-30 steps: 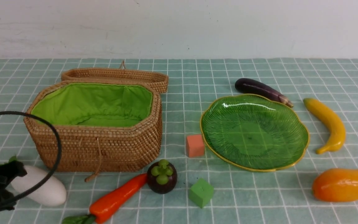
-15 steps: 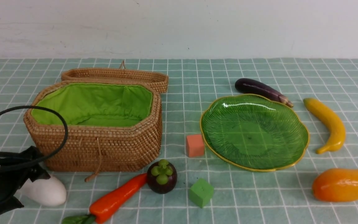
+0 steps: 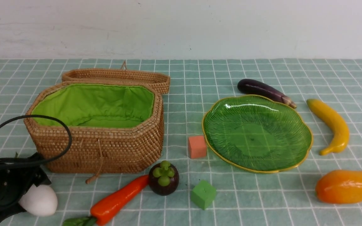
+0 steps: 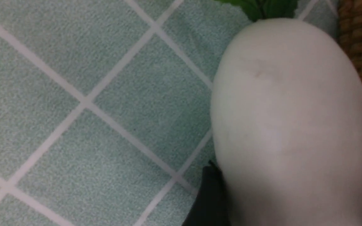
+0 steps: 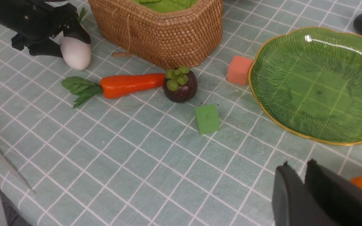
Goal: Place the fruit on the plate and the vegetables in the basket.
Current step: Take a daikon with your left arm and place it on the basket on the left.
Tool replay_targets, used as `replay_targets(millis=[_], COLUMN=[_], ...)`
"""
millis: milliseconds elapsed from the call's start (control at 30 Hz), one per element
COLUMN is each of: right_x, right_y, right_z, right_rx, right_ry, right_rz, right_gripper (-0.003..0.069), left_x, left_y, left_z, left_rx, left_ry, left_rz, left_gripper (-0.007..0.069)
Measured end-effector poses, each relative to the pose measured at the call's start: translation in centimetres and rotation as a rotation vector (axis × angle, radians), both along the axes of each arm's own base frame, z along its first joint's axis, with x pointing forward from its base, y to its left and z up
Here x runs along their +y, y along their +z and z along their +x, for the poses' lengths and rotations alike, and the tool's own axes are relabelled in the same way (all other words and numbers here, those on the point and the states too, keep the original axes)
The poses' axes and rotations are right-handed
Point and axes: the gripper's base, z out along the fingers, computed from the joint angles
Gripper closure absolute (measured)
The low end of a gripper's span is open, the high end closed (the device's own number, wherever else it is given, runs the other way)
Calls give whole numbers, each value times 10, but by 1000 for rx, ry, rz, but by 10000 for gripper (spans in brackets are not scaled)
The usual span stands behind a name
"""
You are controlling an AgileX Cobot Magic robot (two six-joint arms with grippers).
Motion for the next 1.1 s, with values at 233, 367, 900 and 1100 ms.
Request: replay_targets(millis=[233,367,900,1100], right_x=[1,2,4,5], right_y=[0,1,19,32], right_z=[0,-1,-5,-15], right_rx=[3,8,-95,-141], right_ry=[4,11,61,141], right_rz=[8,21,43,22], right_gripper=[572,572,561,557], left_x=[-1,-2,-21,-54], left_y=[-1,1,177,220], left_z=[-2,-4,-48,-22], left_rx=[32,59,-293,-346], left_ry=[-35,-59,-566,-1112], left_rz=[9,8,436,727], left_gripper=[111,111,111,111])
